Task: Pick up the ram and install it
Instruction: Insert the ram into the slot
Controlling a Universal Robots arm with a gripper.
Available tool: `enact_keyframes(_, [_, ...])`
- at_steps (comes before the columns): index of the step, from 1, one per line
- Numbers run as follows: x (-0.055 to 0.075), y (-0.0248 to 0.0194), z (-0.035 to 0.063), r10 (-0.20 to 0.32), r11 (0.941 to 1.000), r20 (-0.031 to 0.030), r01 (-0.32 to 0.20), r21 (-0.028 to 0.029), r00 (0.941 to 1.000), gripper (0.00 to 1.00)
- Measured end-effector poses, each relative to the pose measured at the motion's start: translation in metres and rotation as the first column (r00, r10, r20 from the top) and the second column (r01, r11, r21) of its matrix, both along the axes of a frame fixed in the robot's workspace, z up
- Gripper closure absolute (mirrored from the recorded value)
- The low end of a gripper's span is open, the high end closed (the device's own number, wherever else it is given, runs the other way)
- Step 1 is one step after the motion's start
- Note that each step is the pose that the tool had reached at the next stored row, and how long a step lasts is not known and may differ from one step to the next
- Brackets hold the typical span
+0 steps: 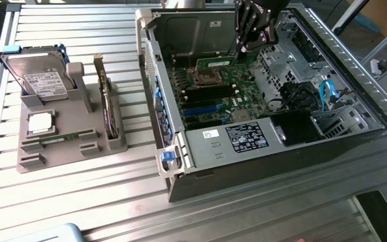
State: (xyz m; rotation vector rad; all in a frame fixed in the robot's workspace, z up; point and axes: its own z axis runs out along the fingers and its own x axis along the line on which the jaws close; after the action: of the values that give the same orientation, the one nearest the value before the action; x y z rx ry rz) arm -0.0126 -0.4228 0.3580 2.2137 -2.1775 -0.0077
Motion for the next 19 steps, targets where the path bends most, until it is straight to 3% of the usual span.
enact_keyframes(13, [0.008, 0.0033, -0.0123, 0.0, 1.0, 0.0, 0.0, 0.0001, 1.0, 0.88])
enact_keyframes(19, [0.009, 0.0066, -0.026, 0.0, 1.0, 0.0, 0.0, -0.0001, 1.0, 0.88])
